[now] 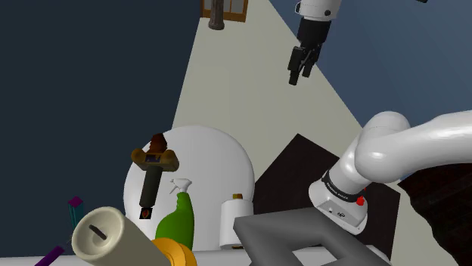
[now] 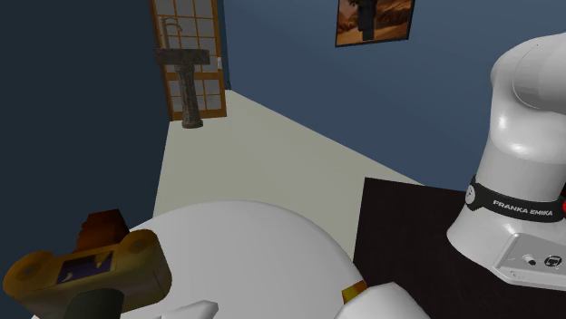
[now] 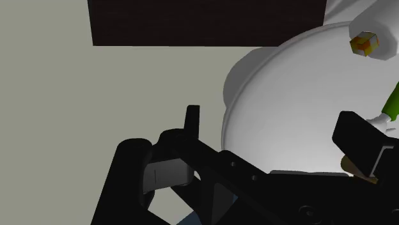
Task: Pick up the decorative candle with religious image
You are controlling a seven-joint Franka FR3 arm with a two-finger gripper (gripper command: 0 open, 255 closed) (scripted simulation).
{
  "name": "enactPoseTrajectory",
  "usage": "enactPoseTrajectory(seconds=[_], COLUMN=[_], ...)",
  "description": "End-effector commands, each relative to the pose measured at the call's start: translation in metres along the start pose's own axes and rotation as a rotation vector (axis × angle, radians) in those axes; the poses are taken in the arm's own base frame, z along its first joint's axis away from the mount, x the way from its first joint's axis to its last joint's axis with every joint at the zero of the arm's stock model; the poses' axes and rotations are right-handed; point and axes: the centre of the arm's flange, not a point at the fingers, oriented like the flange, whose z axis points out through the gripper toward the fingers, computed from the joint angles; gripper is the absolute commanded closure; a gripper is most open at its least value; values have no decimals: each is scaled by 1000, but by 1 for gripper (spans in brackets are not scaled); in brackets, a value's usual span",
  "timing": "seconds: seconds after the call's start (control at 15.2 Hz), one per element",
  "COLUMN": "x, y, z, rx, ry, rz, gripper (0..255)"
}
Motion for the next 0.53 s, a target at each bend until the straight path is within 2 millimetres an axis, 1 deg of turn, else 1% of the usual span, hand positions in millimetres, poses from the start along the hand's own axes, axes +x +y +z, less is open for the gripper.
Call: enactPoseTrajectory(seconds=[0.0,0.46], x=[0,-2], y=[0,-85], z=[0,45], rx=[0,-24], ry=[0,76], rz=[0,121], gripper=[0,0])
